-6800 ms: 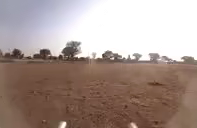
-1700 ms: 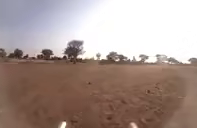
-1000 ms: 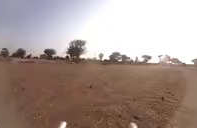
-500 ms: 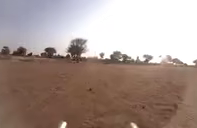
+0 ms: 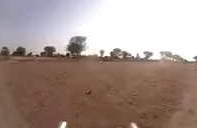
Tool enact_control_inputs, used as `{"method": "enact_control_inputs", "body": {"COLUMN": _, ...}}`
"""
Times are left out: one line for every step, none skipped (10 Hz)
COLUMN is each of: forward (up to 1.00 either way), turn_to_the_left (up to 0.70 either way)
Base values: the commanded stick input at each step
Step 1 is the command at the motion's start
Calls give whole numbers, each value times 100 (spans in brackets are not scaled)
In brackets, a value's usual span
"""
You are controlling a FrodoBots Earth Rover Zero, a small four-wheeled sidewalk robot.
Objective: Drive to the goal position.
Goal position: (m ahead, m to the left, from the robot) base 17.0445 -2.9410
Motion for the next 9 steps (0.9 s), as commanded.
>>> {"method": "enact_control_inputs", "body": {"forward": 70, "turn_to_the_left": 0}}
{"method": "enact_control_inputs", "body": {"forward": 70, "turn_to_the_left": 0}}
{"method": "enact_control_inputs", "body": {"forward": 70, "turn_to_the_left": 0}}
{"method": "enact_control_inputs", "body": {"forward": 70, "turn_to_the_left": 0}}
{"method": "enact_control_inputs", "body": {"forward": 70, "turn_to_the_left": 0}}
{"method": "enact_control_inputs", "body": {"forward": 70, "turn_to_the_left": 0}}
{"method": "enact_control_inputs", "body": {"forward": 70, "turn_to_the_left": 0}}
{"method": "enact_control_inputs", "body": {"forward": 70, "turn_to_the_left": 0}}
{"method": "enact_control_inputs", "body": {"forward": 70, "turn_to_the_left": 0}}
